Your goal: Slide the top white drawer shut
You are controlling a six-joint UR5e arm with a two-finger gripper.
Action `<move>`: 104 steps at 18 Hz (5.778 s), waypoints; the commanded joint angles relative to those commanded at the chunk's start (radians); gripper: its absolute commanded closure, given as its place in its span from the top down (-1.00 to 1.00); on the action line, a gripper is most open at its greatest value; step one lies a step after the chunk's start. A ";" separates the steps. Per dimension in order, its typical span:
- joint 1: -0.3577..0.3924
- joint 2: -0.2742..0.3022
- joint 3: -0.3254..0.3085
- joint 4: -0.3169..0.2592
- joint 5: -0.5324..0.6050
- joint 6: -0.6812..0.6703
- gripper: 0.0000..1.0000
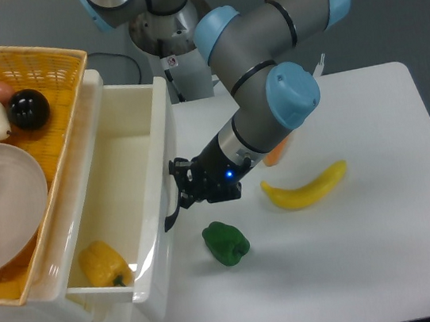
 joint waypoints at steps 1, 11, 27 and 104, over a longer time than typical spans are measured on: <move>-0.005 -0.002 -0.002 0.000 0.002 -0.002 -0.94; -0.026 0.000 -0.003 -0.002 -0.002 -0.006 -0.93; -0.063 0.014 -0.003 -0.020 -0.008 -0.049 -0.92; -0.101 0.015 -0.031 0.031 0.011 -0.032 -0.85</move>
